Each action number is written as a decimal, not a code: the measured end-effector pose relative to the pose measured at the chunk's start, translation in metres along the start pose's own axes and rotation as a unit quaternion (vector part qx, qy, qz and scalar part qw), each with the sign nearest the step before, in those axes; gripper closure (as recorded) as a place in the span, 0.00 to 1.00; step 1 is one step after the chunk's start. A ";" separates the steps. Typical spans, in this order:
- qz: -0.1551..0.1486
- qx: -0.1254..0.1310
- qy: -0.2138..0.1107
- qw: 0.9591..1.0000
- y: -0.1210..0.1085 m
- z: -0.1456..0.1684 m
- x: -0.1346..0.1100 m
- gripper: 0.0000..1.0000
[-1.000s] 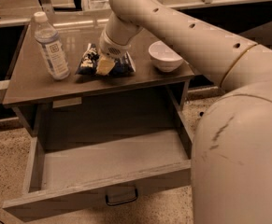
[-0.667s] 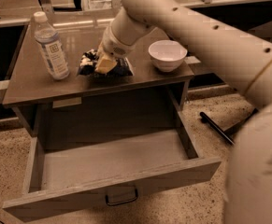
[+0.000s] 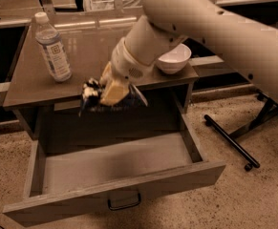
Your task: Place blue chip bag into top drawer
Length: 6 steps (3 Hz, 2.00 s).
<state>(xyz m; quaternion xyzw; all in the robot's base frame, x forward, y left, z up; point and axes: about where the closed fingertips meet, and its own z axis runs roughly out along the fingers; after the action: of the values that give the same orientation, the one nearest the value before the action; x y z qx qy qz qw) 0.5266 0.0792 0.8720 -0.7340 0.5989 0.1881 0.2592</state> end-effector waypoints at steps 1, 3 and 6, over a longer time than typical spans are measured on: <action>0.018 -0.072 0.061 0.995 0.051 0.029 0.020 1.00; 0.018 -0.048 0.081 0.995 0.050 0.086 0.030 0.58; 0.000 0.066 -0.020 0.998 -0.019 0.111 0.043 0.00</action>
Offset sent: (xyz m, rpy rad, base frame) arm -0.0515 0.0196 -0.1079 -0.3367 0.0751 0.0089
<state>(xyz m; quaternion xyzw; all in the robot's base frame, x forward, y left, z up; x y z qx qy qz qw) 0.5579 0.1162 0.7613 -0.7117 0.6042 0.1633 0.3189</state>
